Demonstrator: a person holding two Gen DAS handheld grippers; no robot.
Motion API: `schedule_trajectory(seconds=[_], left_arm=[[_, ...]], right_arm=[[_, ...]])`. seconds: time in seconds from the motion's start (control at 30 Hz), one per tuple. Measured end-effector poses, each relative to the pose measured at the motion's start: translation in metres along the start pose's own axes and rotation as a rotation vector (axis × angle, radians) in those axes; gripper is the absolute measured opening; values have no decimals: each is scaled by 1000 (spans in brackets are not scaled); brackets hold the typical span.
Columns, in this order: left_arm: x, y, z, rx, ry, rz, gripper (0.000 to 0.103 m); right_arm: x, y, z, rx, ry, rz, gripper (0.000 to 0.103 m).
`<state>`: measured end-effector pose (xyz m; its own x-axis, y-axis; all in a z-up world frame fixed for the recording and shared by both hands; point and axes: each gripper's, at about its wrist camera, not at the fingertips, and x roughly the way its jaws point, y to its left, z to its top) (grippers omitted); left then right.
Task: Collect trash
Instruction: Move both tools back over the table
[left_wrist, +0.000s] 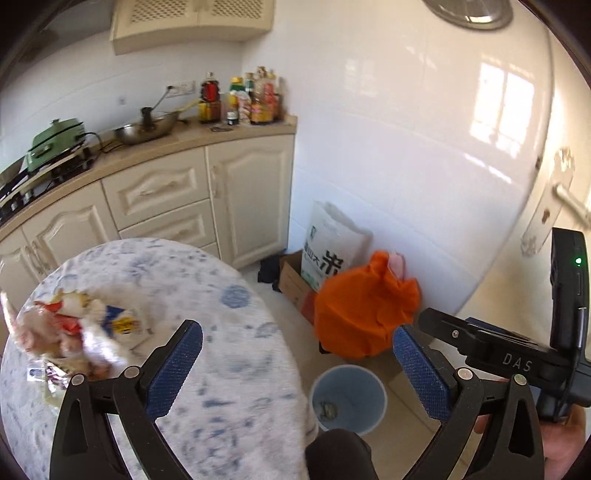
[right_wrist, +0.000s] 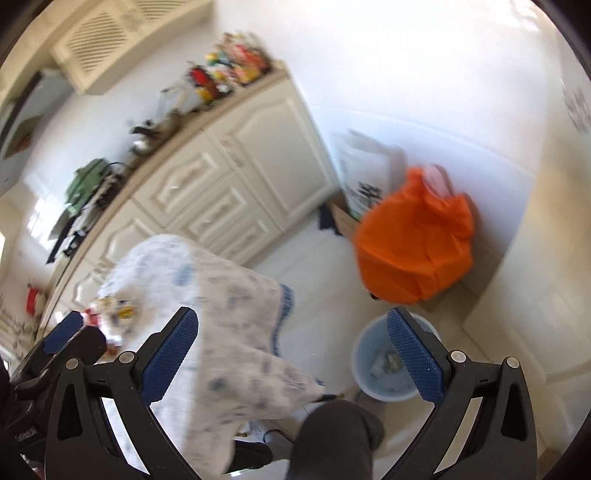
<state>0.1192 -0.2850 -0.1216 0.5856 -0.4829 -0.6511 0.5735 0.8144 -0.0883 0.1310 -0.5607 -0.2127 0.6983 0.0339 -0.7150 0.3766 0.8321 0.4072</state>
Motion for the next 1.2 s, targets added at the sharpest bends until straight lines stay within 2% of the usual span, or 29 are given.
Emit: schedule_trajectory(seconds=[0.27, 0.43, 0.6, 0.77, 0.8, 0.97, 1.2], left_arm=[[-103, 76, -25, -114, -146, 85, 102], [-163, 122, -45, -171, -232, 193, 102], [-206, 149, -64, -232, -300, 278, 102], [-228, 171, -92, -278, -330, 361, 102], [-225, 172, -88, -287, -327, 367, 102], [-232, 189, -108, -318, -312, 385, 102], [-233, 211, -107, -339, -250, 377, 102]], right_arm=[[-29, 109, -2, -196, -80, 68, 103], [-48, 188, -19, -360, -149, 110, 103], [-60, 246, -34, -454, -218, 156, 103], [-69, 288, -54, -534, -247, 190, 103], [-70, 296, -58, -552, -253, 189, 103], [-65, 322, -72, -592, -259, 184, 103], [-47, 331, -76, -591, -234, 139, 103]])
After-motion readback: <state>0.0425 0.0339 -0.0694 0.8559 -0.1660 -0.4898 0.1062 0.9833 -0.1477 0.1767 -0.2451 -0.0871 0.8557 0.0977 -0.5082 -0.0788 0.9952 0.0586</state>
